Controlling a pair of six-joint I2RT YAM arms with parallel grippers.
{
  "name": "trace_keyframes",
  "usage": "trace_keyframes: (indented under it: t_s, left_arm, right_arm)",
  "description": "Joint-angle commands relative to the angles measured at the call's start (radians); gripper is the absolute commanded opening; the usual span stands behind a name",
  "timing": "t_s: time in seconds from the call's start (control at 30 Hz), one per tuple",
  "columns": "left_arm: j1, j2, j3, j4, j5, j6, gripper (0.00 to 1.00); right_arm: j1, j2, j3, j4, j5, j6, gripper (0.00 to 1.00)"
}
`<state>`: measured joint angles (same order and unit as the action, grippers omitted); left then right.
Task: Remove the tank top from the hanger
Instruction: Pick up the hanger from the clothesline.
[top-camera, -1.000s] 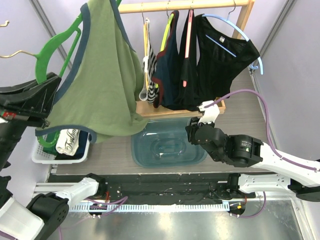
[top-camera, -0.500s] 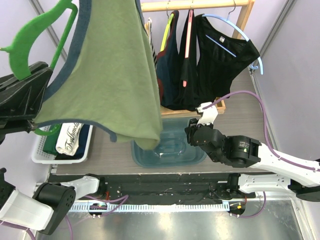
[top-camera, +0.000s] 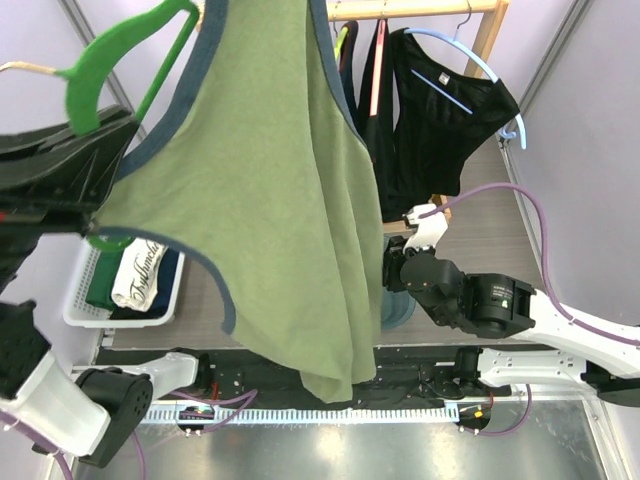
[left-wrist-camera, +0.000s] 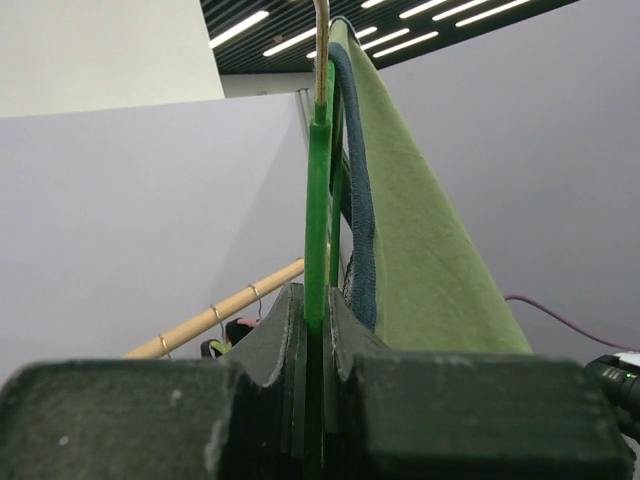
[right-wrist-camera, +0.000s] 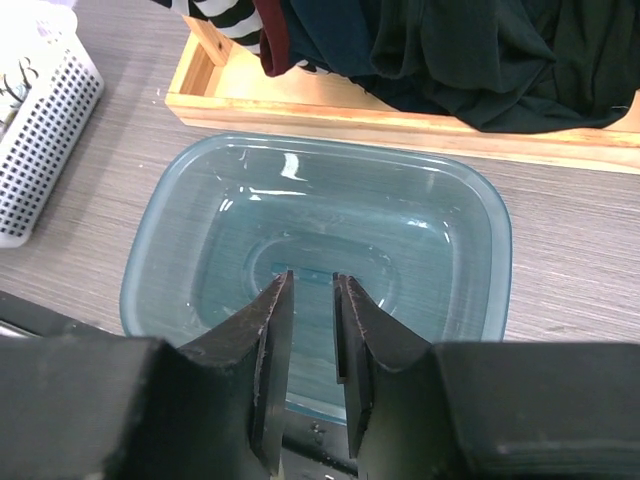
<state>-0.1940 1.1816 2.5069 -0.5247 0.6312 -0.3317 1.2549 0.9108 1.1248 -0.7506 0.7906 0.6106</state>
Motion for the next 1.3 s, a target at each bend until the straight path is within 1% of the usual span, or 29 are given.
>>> trace_keyframes:
  t_s: [0.0, 0.2, 0.37, 0.43, 0.63, 0.77, 0.83, 1.1, 1.27]
  left_arm:
    - [0.008, 0.055, -0.036, 0.121, -0.031, 0.028, 0.0]
    - [0.008, 0.114, -0.037, 0.21, -0.01, 0.004, 0.0]
    - [0.008, 0.122, -0.048, 0.232, 0.005, -0.032, 0.0]
    - [0.008, 0.115, -0.062, 0.235, 0.037, -0.056, 0.0]
    - [0.01, 0.056, -0.215, 0.235, 0.12, -0.098, 0.0]
    - [0.008, -0.031, -0.331, 0.219, 0.221, -0.125, 0.0]
    - [0.01, -0.056, -0.364, 0.219, 0.243, -0.132, 0.0]
    - [0.01, -0.088, -0.336, 0.219, 0.28, -0.187, 0.0]
    - [0.01, -0.089, -0.307, 0.232, 0.283, -0.19, 0.0]
  right_arm:
    - [0.005, -0.052, -0.016, 0.054, 0.013, 0.029, 0.29]
    - [0.005, -0.096, -0.043, 0.062, 0.018, 0.037, 0.27]
    - [0.005, -0.105, -0.049, 0.069, 0.025, 0.034, 0.26]
    - [0.005, -0.105, -0.056, 0.072, 0.029, 0.034, 0.25]
    - [0.005, -0.127, -0.085, 0.085, 0.03, 0.037, 0.24]
    - [0.005, -0.145, -0.095, 0.082, 0.03, 0.038, 0.24]
    - [0.005, -0.159, -0.102, 0.082, 0.035, 0.035, 0.24]
    - [0.005, -0.148, -0.086, 0.082, 0.036, 0.023, 0.23]
    - [0.005, -0.15, -0.095, 0.083, 0.035, 0.031, 0.22]
